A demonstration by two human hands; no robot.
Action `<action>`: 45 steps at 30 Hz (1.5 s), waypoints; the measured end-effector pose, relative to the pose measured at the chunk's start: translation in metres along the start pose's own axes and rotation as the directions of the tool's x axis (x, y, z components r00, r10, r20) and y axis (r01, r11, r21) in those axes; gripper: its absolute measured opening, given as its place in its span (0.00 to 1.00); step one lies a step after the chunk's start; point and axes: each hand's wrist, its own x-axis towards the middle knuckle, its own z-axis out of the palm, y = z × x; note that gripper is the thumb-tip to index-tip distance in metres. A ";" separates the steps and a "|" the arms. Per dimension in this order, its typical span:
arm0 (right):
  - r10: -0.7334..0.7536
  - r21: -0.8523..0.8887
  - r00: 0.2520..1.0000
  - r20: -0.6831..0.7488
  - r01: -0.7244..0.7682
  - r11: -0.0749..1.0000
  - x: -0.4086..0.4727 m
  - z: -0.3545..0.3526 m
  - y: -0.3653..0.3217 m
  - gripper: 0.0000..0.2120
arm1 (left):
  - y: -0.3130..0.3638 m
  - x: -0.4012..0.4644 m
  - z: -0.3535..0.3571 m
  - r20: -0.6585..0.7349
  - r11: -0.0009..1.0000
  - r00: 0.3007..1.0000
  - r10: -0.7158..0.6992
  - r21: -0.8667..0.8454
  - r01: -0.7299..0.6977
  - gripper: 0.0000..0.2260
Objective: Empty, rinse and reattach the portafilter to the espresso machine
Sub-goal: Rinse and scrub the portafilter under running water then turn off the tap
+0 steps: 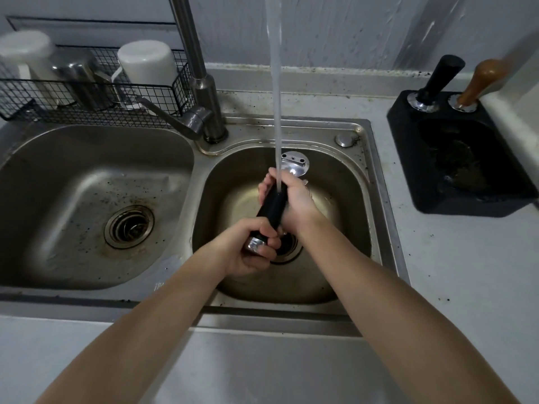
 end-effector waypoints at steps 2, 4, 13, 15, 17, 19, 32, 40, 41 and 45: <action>-0.043 -0.186 0.993 -0.107 0.023 0.982 0.001 0.002 0.001 0.12 | -0.001 0.004 0.001 -0.131 0.990 0.991 -0.011 0.139 0.029 0.04; -0.137 -0.423 0.969 -0.208 0.037 0.906 -0.001 0.005 0.007 0.03 | -0.004 0.011 0.006 -0.368 0.891 0.920 0.134 0.452 0.051 0.04; -0.028 -0.193 0.997 -0.076 0.013 0.981 -0.006 0.000 0.000 0.07 | -0.005 0.007 0.009 -0.310 0.884 0.924 0.222 0.463 -0.057 0.04; 0.014 -0.015 1.000 -0.015 -0.014 1.000 -0.005 0.000 -0.003 0.10 | -0.002 0.002 0.006 -0.181 0.952 0.976 0.120 0.301 -0.061 0.03; 0.017 0.032 1.000 0.011 -0.017 0.999 -0.007 0.003 -0.007 0.11 | 0.001 0.000 0.002 -0.083 0.981 0.994 0.066 0.190 -0.049 0.04; -0.021 -0.018 1.000 -0.013 0.021 1.000 -0.006 0.006 -0.009 0.12 | 0.001 0.002 0.002 -0.140 0.970 0.984 0.105 0.234 -0.070 0.04; -0.005 -0.179 0.998 0.061 0.016 0.984 -0.015 -0.003 -0.029 0.08 | 0.002 0.017 0.015 -0.140 0.926 0.958 0.248 0.326 -0.192 0.04; -0.158 -0.181 0.981 -0.116 0.135 0.974 -0.006 0.003 -0.037 0.04 | -0.005 0.027 0.021 -0.294 0.425 0.592 0.750 0.900 -0.092 0.13; -0.159 -0.161 0.981 -0.112 0.140 0.977 -0.007 0.004 -0.036 0.04 | -0.005 0.027 0.021 -0.287 0.424 0.588 0.756 0.900 -0.106 0.13; -0.184 -0.319 0.980 -0.071 0.152 0.936 -0.009 0.004 -0.027 0.05 | 0.004 0.032 0.015 -0.436 0.818 0.807 0.397 0.567 -0.096 0.14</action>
